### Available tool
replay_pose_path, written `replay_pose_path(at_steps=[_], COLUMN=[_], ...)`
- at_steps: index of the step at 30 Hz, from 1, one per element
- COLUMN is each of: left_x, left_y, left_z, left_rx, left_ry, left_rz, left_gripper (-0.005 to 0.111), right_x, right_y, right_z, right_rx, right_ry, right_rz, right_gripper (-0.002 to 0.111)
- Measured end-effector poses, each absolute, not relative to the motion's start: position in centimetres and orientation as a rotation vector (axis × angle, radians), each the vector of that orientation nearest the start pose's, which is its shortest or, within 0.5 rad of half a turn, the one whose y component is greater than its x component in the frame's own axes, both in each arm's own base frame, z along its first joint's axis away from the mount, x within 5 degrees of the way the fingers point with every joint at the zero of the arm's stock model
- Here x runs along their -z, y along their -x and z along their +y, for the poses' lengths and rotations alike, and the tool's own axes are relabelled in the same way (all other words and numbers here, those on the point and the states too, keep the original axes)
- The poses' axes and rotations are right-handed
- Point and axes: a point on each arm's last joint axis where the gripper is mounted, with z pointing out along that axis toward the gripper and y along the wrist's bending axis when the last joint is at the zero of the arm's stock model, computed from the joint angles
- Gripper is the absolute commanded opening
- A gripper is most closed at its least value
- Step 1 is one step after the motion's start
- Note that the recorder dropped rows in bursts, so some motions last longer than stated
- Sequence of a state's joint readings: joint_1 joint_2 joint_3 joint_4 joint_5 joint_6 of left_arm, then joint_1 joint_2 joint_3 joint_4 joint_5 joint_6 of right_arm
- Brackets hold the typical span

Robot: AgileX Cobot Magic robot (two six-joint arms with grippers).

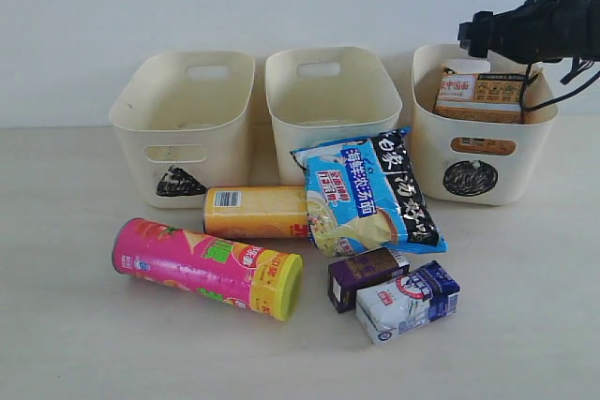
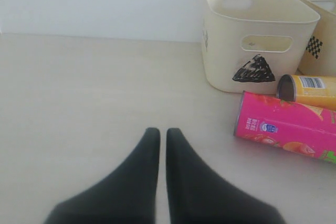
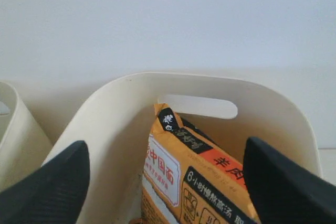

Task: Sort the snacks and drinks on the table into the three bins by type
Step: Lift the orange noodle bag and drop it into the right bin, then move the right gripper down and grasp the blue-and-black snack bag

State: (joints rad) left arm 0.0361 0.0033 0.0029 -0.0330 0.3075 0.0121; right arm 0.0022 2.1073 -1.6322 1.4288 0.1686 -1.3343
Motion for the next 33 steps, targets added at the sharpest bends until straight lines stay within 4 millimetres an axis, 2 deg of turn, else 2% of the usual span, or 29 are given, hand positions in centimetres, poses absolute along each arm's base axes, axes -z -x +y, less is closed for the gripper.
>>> replay_pose_path(at_steps=[4,10,15,21,26,30,33], left_x=[-18.4,-18.4,-18.4,-18.4,-18.4,-18.4,-18.4], left_y=[-5.5,-5.5,-5.5,-5.5,-5.5,-5.5,-5.5], left_z=[0.1,0.1,0.1,0.1,0.1,0.1,0.1], left_rx=[-0.003,-0.003,-0.003,-0.003,-0.003,-0.003,-0.003], left_ry=[0.043,0.043,0.043,0.043,0.043,0.043,0.043], left_rz=[1.797,1.797,1.797,1.797,1.797,1.797,1.797], left_gripper=[0.004,0.004,0.004,0.004,0.004,0.004,0.004], right_x=[-24.5,-29.5,-32.9,-34.4,-35.6,-35.3,-34.1], right_y=[-49.8,-48.0,-45.5,-42.6,-40.2,-38.3,-36.9], right_z=[1.5,2.5,3.6,4.1,4.2,4.4,4.6], right_rx=[-0.201,-0.289,-0.367,-0.375,-0.405,-0.457,-0.501], right_ry=[0.033,0.141,0.286,0.456,0.504,0.523,0.561], right_rz=[1.962,1.875,1.888,2.032,2.145,2.226,2.3], right_gripper=[0.073,0.072,0.06,0.057,0.057,0.057,0.059])
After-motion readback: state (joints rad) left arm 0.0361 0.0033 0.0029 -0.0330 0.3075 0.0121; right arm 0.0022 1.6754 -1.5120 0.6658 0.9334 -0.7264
